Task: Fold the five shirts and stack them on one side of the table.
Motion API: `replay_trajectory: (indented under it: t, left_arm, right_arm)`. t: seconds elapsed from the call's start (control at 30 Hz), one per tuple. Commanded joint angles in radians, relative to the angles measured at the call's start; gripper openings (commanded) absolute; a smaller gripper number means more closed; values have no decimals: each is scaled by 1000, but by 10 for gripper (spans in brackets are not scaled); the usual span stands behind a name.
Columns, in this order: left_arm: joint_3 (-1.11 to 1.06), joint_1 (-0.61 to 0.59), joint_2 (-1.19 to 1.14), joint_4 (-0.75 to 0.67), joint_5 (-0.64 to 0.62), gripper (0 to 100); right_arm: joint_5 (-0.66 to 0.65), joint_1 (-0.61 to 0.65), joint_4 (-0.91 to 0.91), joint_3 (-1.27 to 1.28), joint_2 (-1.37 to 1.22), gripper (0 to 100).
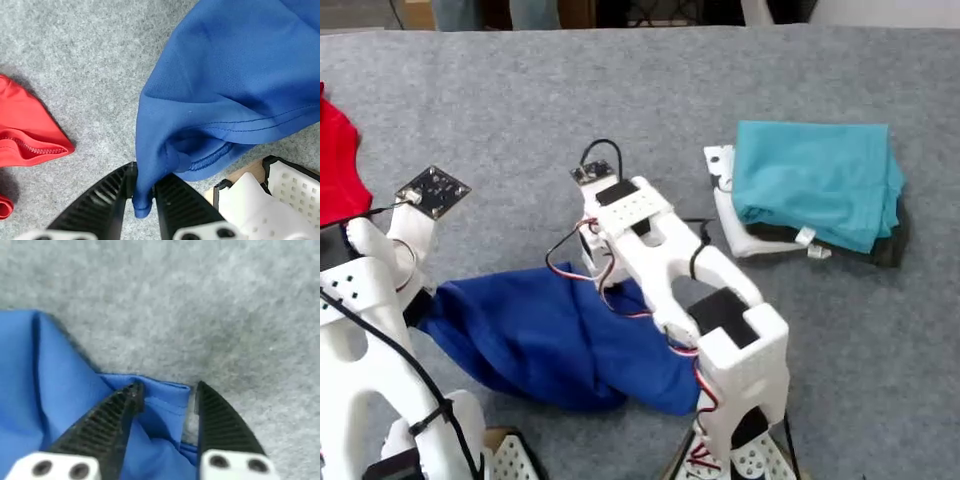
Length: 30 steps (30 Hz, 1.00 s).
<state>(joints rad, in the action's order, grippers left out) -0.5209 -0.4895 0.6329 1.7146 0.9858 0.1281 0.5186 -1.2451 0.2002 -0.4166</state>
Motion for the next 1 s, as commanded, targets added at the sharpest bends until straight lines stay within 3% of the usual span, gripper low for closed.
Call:
replay_trajectory:
  t: [0.0, 0.37, 0.5, 0.8, 0.97]
  left_arm:
    - [12, -8, 25, 6, -9, 29]
    - [13, -1, 25, -8, -49, 29]
    - [21, 1, 25, -137, -198, 29]
    - [298, 108, 25, -330, -713, 29]
    - [512, 156, 25, -416, -853, 29]
  right_arm:
    - [8, -5, 34, 10, -36, 31]
    - [8, -89, -68, -38, 128, 30]
    - [3, -115, -141, -96, 266, 29]
    - [0, -123, -173, -334, 625, 15]
    - [0, -124, -167, -553, 745, 15]
